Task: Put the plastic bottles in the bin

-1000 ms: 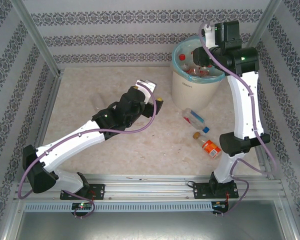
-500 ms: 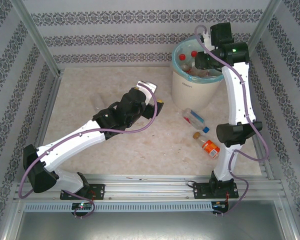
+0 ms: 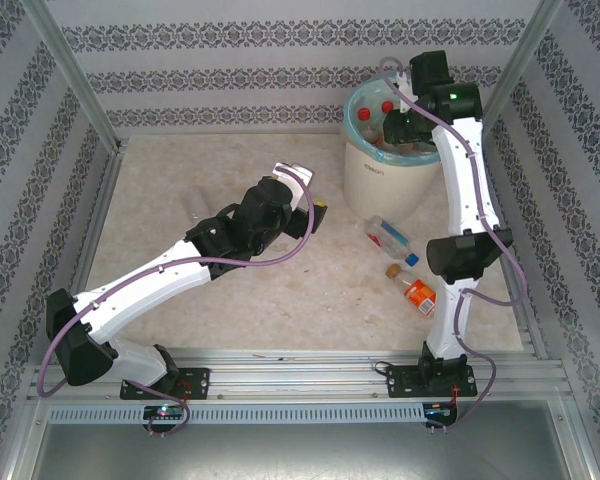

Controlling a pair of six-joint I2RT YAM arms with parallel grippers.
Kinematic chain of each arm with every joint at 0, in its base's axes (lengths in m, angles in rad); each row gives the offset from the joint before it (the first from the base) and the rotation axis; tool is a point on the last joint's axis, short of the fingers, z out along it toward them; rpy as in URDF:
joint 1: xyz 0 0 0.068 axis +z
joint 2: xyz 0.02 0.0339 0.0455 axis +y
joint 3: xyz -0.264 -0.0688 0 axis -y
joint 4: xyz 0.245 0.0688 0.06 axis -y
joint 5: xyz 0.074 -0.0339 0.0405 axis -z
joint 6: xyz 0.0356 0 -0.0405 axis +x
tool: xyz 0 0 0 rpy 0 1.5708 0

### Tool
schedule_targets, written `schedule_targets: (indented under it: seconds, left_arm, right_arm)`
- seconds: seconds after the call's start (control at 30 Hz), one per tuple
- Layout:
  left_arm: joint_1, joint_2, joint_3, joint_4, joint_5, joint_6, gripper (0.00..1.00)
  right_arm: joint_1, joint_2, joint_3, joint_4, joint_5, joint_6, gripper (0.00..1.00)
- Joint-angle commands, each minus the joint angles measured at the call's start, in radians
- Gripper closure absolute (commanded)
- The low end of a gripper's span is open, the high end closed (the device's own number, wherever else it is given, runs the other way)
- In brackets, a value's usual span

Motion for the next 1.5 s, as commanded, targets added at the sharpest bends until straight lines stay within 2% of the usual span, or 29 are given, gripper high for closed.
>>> schedule_targets:
  seconds: [0.0, 0.23, 0.3, 0.47, 0.5, 0.6, 0.7, 0.9, 1.03, 1.27, 1.47]
  left_arm:
    - [0.005, 0.01, 0.003, -0.025, -0.008, -0.015, 0.14]
    - [0.005, 0.023, 0.015, -0.034, -0.001, -0.011, 0.14]
    - [0.004, 0.023, 0.016, -0.037, 0.001, -0.013, 0.14]
    - [0.004, 0.03, 0.032, -0.049, 0.002, -0.014, 0.14]
    - [0.003, 0.032, 0.038, -0.051, 0.005, -0.015, 0.14]
    - [0.005, 0.038, 0.056, -0.052, 0.015, -0.016, 0.14]
    - [0.004, 0.04, 0.069, -0.047, 0.015, -0.019, 0.14]
    - [0.005, 0.054, 0.051, 0.003, -0.003, -0.012, 0.14]
    - [0.005, 0.077, 0.069, 0.001, 0.015, 0.007, 0.14]
    - [0.005, 0.104, 0.12, -0.029, 0.021, 0.028, 0.14]
    - [0.003, 0.092, 0.107, -0.026, 0.029, -0.015, 0.14]
  right_arm:
    - [-0.007, 0.031, 0.02, -0.021, -0.05, 0.002, 0.98]
    - [-0.019, 0.078, 0.018, -0.015, -0.035, -0.005, 0.86]
    - [-0.022, 0.093, 0.019, -0.029, -0.029, 0.0, 0.76]
    - [-0.02, 0.081, 0.05, -0.013, -0.055, 0.014, 0.7]
    - [-0.019, 0.075, 0.06, -0.007, -0.059, 0.016, 0.72]
    - [-0.02, 0.069, 0.136, -0.02, -0.018, 0.01, 0.85]
    - [-0.042, 0.054, 0.209, -0.058, 0.016, 0.019, 0.89]
    - [-0.077, -0.079, 0.053, -0.019, -0.039, 0.044, 0.89]
    - [-0.078, -0.096, 0.039, -0.056, -0.029, 0.036, 0.89]
    - [-0.103, -0.037, 0.05, -0.107, -0.049, 0.04, 0.88]
    - [-0.112, 0.06, 0.067, -0.117, -0.065, 0.039, 0.86]
